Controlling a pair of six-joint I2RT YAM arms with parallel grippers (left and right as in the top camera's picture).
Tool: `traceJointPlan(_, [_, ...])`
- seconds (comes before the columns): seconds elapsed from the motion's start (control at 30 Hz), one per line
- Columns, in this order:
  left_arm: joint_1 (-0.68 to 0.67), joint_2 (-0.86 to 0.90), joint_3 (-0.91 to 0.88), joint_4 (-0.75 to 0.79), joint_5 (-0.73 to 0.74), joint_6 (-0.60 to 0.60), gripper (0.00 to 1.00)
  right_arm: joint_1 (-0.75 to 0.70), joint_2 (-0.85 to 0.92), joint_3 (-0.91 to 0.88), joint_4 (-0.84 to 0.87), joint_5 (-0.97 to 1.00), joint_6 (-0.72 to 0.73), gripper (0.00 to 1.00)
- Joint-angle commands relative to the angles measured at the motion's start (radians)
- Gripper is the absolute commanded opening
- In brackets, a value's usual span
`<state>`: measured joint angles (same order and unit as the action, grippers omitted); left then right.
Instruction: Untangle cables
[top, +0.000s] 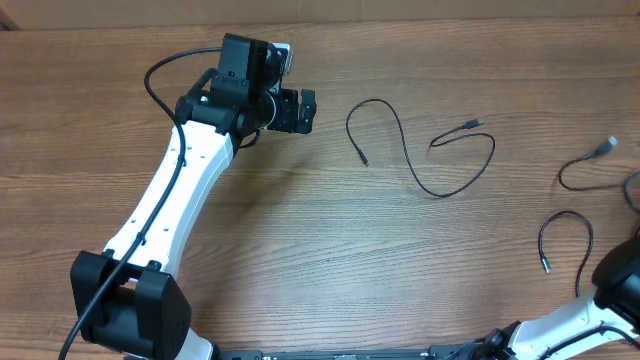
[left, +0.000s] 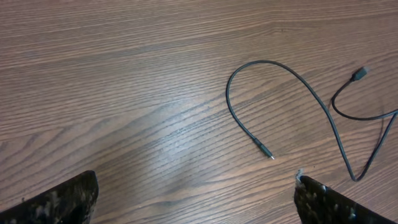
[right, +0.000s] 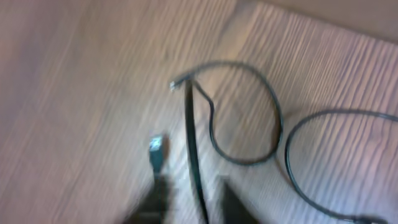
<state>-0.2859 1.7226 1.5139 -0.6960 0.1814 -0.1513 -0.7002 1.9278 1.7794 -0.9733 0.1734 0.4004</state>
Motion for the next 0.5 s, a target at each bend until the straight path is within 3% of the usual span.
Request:
traceJointPlan(0.0, [0.002,-0.008,0.022,0.000,-0.009,-0.006,1.00,0.005,-0.001,0.018,-0.035,-0.048,0.019,0.94])
traceJointPlan(0.03, [0.002,-0.008,0.022,0.000,-0.009,-0.006,1.00,0.005,-0.001,0.018,-0.048,-0.048,0.019,1.00])
traceJointPlan(0.27, [0.002,-0.008,0.022,0.000,-0.009,-0.006,1.00,0.005,-0.001,0.018,-0.184,-0.089,0.018,1.00])
traceJointPlan(0.47, [0.002,-0.008,0.022,0.000,-0.009,-0.006,1.00,0.005,-0.001,0.018,-0.290,-0.344,-0.126,1.00])
